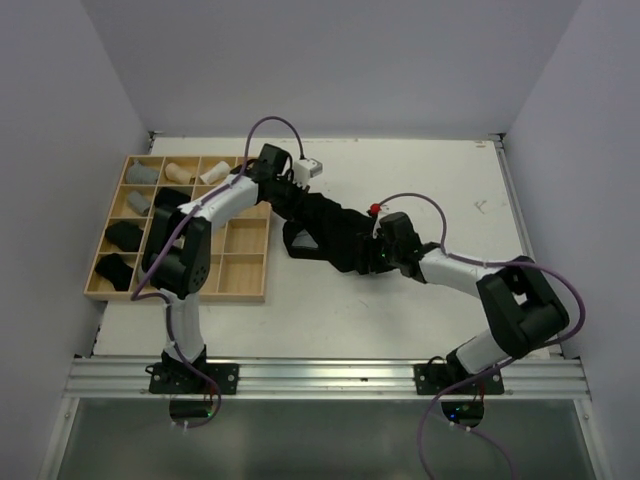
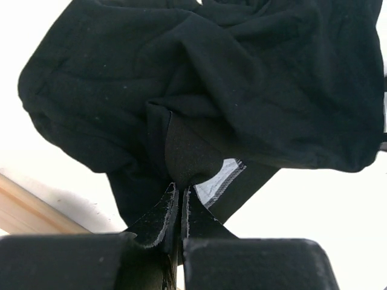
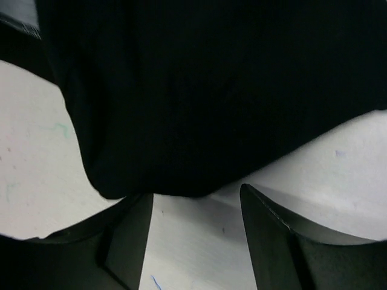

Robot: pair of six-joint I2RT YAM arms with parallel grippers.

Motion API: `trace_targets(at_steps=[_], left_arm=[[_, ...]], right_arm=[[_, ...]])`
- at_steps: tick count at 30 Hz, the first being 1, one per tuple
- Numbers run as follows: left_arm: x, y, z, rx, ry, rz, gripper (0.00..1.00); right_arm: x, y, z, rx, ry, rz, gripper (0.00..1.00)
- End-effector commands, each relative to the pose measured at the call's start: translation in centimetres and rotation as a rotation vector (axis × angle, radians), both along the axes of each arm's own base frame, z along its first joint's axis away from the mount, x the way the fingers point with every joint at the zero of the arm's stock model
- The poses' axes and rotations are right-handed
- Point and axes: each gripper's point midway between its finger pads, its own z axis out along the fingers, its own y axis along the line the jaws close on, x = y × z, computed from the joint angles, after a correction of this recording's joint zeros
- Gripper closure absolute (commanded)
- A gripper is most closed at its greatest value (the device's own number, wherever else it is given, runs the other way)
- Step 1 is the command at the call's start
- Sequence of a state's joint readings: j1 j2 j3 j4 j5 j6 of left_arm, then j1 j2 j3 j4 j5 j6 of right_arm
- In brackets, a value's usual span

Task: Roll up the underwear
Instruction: Flatten the underwear

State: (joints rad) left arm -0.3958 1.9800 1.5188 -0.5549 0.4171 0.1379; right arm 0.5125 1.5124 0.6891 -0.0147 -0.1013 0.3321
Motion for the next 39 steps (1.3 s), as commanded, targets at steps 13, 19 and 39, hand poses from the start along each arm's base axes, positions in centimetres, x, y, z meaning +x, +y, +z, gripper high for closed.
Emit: trace_targets(at_steps=[13, 19, 39], left_arm=[[1.0, -0.8, 0.9, -0.038, -0.029, -0.001, 1.0], [0.3, -0.3, 5.5, -0.072, -0.189, -0.141, 1.0], [-9.2, -1.1, 13.9, -0.335, -0.191, -0.276, 1.0]], right_arm=[[4.4, 4.5, -0.5, 0.053, -0.065, 0.088, 1.0], [1.7, 2.9, 8.7, 0.111, -0.123, 0.056, 1.0], [-7.2, -1.5, 16.0, 0.211, 0.197, -0.209, 1.0]])
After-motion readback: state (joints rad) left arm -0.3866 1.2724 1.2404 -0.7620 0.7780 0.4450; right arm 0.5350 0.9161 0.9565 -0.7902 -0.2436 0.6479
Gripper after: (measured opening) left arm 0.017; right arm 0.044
